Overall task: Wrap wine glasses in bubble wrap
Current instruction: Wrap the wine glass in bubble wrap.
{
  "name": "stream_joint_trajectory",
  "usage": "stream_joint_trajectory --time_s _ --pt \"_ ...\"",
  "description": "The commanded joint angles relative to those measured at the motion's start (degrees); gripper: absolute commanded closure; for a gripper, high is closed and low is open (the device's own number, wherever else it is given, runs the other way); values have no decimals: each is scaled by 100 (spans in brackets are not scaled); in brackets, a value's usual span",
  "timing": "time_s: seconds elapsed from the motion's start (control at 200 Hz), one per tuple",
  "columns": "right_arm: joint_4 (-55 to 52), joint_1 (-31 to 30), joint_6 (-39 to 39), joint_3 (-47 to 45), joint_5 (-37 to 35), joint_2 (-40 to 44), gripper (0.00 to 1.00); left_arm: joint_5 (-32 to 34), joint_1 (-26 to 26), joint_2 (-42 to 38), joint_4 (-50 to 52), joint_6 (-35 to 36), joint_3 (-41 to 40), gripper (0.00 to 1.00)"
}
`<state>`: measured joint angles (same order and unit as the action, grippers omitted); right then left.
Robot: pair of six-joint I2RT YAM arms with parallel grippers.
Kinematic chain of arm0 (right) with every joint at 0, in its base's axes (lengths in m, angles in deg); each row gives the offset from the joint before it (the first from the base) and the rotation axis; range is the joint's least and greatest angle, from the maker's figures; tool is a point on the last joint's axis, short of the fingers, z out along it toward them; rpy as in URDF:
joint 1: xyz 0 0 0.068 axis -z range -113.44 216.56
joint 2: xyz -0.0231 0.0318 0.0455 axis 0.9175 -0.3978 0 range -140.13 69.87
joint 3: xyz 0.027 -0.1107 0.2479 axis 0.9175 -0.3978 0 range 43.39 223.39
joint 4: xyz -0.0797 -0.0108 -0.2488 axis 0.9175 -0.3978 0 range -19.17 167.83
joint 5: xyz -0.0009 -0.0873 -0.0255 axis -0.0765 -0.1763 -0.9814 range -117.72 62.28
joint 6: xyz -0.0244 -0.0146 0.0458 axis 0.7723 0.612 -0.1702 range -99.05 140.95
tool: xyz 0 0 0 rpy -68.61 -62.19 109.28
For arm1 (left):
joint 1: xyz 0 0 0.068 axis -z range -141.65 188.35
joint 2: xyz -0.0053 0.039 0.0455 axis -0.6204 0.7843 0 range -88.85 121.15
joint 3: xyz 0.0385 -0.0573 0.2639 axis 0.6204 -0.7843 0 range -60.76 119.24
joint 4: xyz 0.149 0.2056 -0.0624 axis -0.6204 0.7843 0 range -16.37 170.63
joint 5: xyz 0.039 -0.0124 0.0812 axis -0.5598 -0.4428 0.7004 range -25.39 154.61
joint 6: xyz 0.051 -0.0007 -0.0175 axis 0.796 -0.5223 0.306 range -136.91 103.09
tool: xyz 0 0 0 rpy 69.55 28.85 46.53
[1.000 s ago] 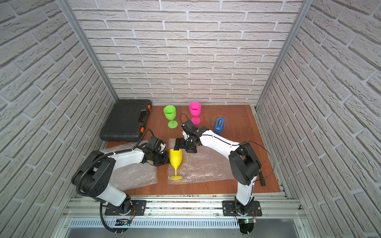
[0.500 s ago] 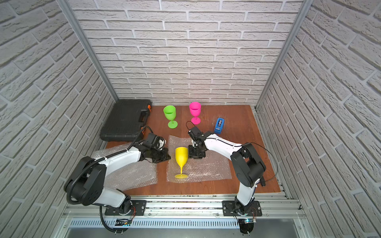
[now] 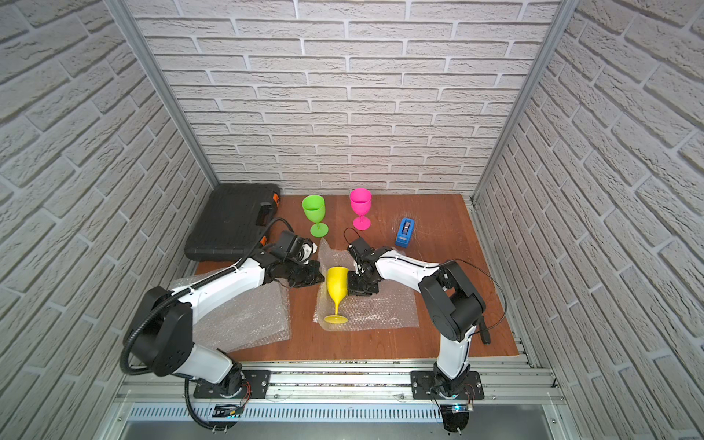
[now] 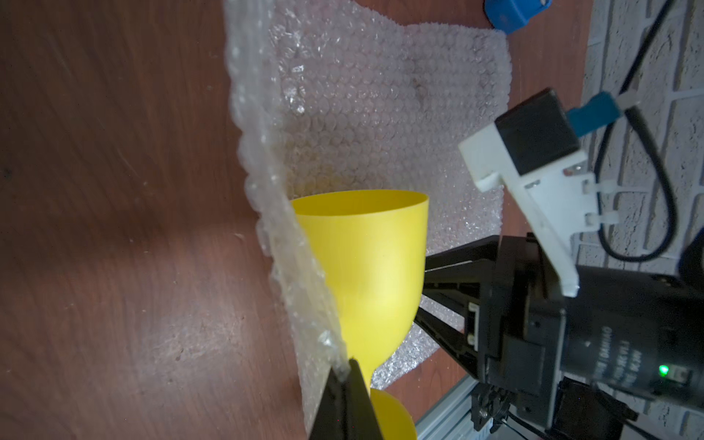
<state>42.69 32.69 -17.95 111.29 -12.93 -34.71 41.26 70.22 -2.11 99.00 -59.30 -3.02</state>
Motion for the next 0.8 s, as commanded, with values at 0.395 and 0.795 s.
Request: stream_joint_trajectory --time_s 0.395,0.795 --pt "342 82 -136 -66 -22 -6 72 -243 462 940 -108 -83 1047 100" --pt "126 358 -74 -330 -176 561 71 -304 636 1519 -351 -173 1118 100"
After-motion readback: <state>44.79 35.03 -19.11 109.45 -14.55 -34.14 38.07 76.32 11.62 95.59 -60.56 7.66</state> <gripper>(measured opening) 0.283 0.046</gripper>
